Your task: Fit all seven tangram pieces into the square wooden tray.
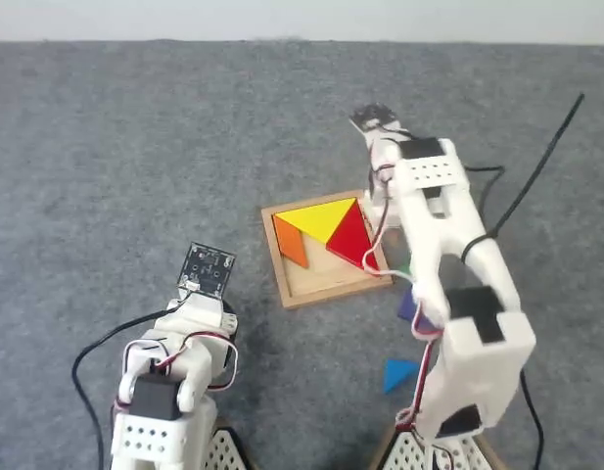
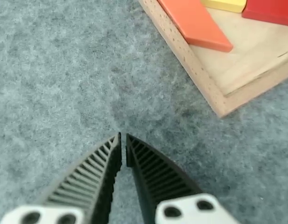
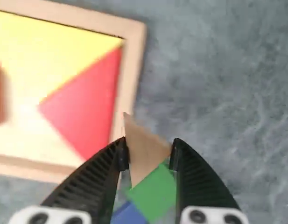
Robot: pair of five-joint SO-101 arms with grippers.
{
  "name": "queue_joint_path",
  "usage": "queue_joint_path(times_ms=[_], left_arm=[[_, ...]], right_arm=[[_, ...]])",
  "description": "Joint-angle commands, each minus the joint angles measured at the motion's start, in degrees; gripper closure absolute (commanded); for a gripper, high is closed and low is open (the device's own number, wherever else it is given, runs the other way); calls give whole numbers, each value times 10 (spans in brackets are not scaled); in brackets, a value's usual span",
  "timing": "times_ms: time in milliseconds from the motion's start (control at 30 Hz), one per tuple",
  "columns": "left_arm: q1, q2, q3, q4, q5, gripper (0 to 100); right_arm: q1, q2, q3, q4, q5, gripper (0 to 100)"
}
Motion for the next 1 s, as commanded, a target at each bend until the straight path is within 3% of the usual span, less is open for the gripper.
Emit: queue_joint_path(times_ms=[0, 200, 333, 533, 967], left_arm=[[-4, -11, -6, 2, -2, 981], [-4, -11, -6, 2, -2, 981], [-4, -11, -6, 2, -2, 981], [-4, -11, -6, 2, -2, 981], [-4, -11, -6, 2, -2, 981]], right_arm=[[-51, -73, -11, 30, -38, 887], [-164, -63, 24, 0, -134, 887], [-202, -44, 26, -33, -184, 887], [-232, -15, 26, -51, -174, 887], [-207, 18, 2, -65, -129, 850]])
